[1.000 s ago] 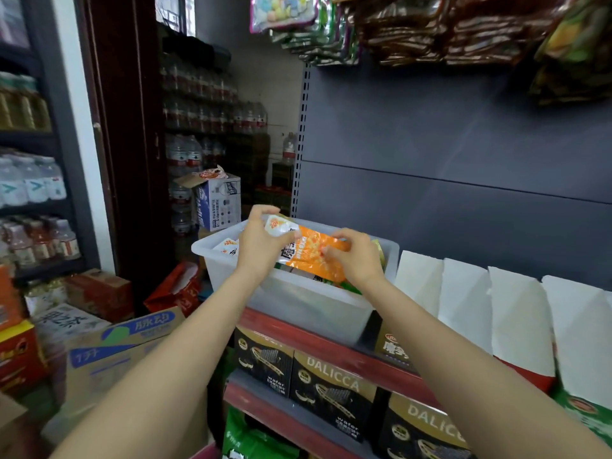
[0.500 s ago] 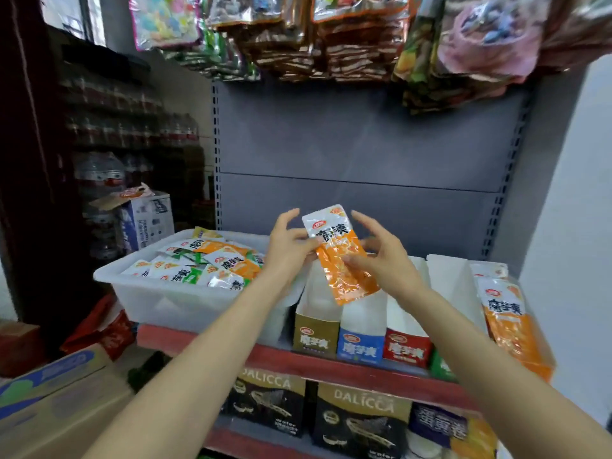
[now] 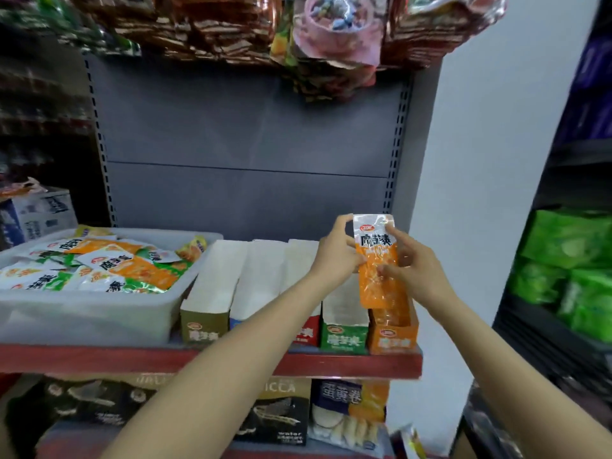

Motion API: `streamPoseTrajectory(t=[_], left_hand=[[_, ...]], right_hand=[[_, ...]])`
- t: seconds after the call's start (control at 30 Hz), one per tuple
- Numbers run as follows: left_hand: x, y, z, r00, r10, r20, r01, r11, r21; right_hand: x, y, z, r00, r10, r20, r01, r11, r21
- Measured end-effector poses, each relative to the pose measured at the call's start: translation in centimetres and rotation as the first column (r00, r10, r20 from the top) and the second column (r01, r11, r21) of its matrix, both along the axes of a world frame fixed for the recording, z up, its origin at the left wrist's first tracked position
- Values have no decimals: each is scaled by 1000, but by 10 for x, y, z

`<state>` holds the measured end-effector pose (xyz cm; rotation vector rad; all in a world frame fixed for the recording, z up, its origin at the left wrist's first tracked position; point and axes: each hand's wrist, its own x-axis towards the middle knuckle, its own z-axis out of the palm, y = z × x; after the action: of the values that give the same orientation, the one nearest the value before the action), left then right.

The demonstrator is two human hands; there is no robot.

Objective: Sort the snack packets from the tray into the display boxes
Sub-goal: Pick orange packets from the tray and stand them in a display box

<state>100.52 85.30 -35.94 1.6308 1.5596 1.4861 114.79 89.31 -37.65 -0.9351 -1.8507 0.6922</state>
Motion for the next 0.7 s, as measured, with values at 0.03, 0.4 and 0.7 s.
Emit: streamPoseTrajectory(t=[0.03,0.4,0.7], left_hand=[[6,4,-4,999,-1,-41,1,1000,-2],[17,20,-29,907,109,-407,-111,994,19],[-57,-24,-16,800,239,-550,-183,971,157]], right_hand=[[5,3,-4,999,-36,37,36,999,2],[18,14,-30,927,-203,314,188,979,81],[-27,-9,-15,898,-191,397,44,936,349]])
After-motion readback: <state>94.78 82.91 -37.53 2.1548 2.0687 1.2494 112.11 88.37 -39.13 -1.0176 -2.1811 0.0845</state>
